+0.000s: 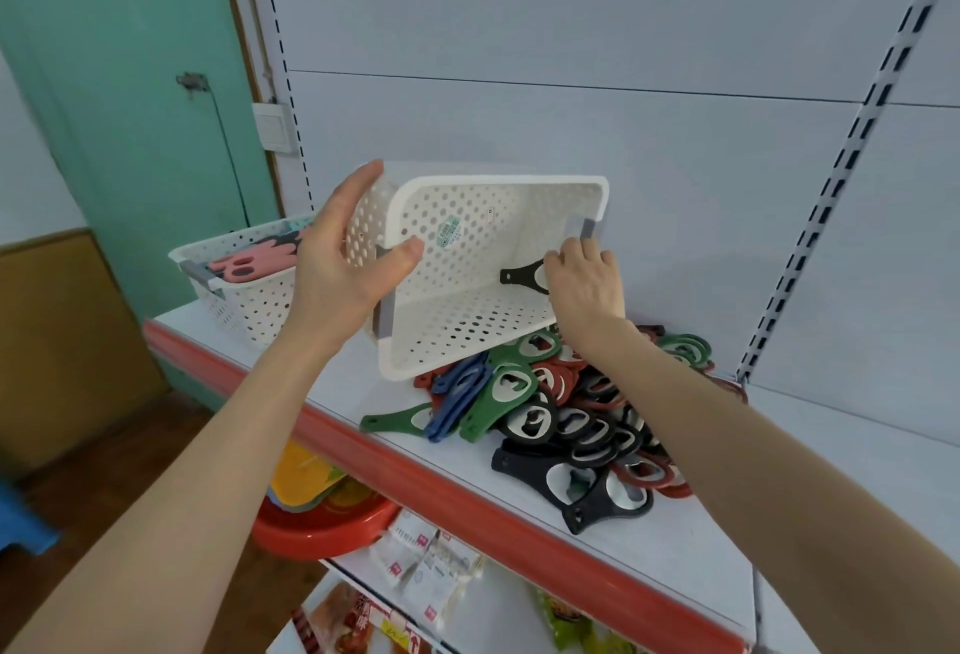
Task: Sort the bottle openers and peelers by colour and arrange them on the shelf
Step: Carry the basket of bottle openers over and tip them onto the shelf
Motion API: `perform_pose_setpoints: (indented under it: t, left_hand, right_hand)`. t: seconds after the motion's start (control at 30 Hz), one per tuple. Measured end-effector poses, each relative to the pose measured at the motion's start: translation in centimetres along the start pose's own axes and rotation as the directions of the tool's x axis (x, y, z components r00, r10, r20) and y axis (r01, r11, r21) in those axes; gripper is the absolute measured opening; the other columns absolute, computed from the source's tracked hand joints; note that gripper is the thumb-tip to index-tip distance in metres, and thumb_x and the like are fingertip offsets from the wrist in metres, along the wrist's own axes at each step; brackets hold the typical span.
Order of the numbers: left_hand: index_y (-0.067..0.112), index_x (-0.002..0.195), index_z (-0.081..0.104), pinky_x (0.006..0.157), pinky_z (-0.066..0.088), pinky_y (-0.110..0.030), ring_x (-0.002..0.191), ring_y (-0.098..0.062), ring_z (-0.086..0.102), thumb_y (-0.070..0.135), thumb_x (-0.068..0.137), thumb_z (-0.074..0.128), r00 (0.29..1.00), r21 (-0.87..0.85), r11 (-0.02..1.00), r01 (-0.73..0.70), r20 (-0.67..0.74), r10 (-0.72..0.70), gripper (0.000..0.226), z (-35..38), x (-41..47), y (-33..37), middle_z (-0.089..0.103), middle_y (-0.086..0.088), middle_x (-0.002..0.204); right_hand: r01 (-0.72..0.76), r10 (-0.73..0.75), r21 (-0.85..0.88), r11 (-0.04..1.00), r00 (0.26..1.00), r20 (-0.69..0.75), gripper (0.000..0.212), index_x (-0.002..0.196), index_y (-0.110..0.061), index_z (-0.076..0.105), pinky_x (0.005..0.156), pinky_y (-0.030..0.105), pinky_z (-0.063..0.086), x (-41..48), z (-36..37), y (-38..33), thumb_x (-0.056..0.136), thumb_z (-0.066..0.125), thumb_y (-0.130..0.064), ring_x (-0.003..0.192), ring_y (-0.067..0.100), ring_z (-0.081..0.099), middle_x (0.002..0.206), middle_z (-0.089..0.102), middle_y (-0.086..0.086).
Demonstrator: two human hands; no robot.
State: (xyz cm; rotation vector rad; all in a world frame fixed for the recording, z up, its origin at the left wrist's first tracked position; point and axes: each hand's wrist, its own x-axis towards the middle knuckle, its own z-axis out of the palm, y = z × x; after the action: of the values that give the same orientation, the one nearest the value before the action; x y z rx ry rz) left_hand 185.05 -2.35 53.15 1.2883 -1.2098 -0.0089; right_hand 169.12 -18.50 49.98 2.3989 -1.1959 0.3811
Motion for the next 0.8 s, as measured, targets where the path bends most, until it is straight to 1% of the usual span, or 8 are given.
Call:
perform_pose_setpoints:
  t: [0.1,0.23,0.33,0.47,0.53,0.67,0.77,0.8]
  left_hand:
    - [0.035,0.130,0.040,0.105,0.039,-0.046,0.128,-0.015,0.042,0.044,0.066,0.064,1.000,0.004,1.000,-0.004,0.003,0.004,0.068,0.4,0.2,-0.2,0.046,0.005,0.137]
    - [0.030,0.134,0.040,0.109,0.034,-0.043,0.130,-0.010,0.038,0.039,0.069,0.066,1.000,0.008,1.000,0.019,-0.025,-0.019,0.070,1.0,0.1,-0.6,0.042,0.006,0.140]
    - [0.025,0.137,0.038,0.111,0.031,-0.038,0.130,-0.003,0.034,0.029,0.076,0.067,0.994,0.022,0.998,0.059,-0.096,-0.056,0.068,1.1,0.1,-0.9,0.039,0.009,0.142]
    - [0.031,0.136,0.040,0.104,0.039,-0.049,0.131,-0.013,0.038,0.039,0.071,0.067,0.977,-0.047,0.991,0.125,-0.167,-0.131,0.071,1.2,0.0,-1.3,0.042,0.007,0.141]
    - [0.032,0.134,0.041,0.102,0.041,-0.049,0.130,-0.014,0.040,0.043,0.068,0.066,0.967,-0.088,0.984,0.153,-0.191,-0.167,0.072,1.3,-0.2,-1.2,0.044,0.007,0.140]
    - [0.026,0.134,0.043,0.094,0.049,-0.040,0.121,-0.014,0.050,0.035,0.070,0.065,0.937,-0.226,0.954,0.198,-0.244,-0.252,0.068,1.6,-0.3,-0.5,0.050,0.001,0.134]
    - [0.020,0.135,0.042,0.078,0.053,-0.021,0.107,-0.010,0.058,0.021,0.081,0.063,0.896,-0.364,0.905,0.218,-0.293,-0.334,0.058,1.8,-0.5,0.1,0.055,0.000,0.124]
    - [0.019,0.135,0.042,0.077,0.053,-0.020,0.107,-0.011,0.058,0.018,0.084,0.061,0.886,-0.383,0.896,0.223,-0.303,-0.350,0.054,1.7,-0.6,0.3,0.055,-0.001,0.124]
  right_hand:
    - [-0.054,0.054,0.051,0.997,0.998,0.011,0.032,0.116,-0.009,0.049,0.090,0.032,0.036,-0.6,0.2,0.7,0.088,0.057,-0.022,0.110,0.025,0.043,0.121,0.047,0.010]
    - [-0.123,0.115,0.235,0.964,0.992,0.045,0.046,0.115,-0.007,0.051,0.090,0.033,0.038,-2.0,0.2,1.8,0.086,0.055,-0.043,0.109,0.025,0.045,0.116,0.049,0.010]
    - [-0.171,0.119,0.444,0.880,0.983,0.142,0.049,0.111,-0.007,0.055,0.087,0.032,0.040,-3.7,0.4,2.8,0.082,0.058,-0.047,0.107,0.024,0.046,0.112,0.050,0.008]
    - [-0.199,0.052,0.536,0.821,0.960,0.276,0.045,0.106,-0.012,0.056,0.078,0.029,0.038,-5.3,0.8,3.8,0.080,0.060,-0.048,0.104,0.024,0.049,0.107,0.054,0.007]
    - [-0.202,0.058,0.626,0.753,0.968,0.243,0.047,0.115,-0.011,0.054,0.079,0.029,0.039,-5.6,0.5,3.6,0.083,0.058,-0.046,0.108,0.024,0.052,0.111,0.056,0.007]
    - [-0.235,0.084,0.789,0.568,0.970,0.228,0.066,0.138,-0.006,0.036,0.096,0.035,0.044,-5.4,-1.2,2.0,0.088,0.057,-0.043,0.119,0.022,0.050,0.134,0.049,0.012]
    - [-0.266,0.088,0.879,0.396,0.964,0.253,0.069,0.139,-0.004,0.030,0.088,0.027,0.041,-5.0,-2.2,0.4,0.089,0.056,-0.043,0.117,0.019,0.051,0.135,0.049,0.009]
    - [-0.264,0.089,0.904,0.338,0.965,0.248,0.067,0.139,-0.004,0.031,0.086,0.025,0.040,-4.9,-2.4,-0.1,0.089,0.055,-0.042,0.116,0.018,0.052,0.134,0.051,0.009]
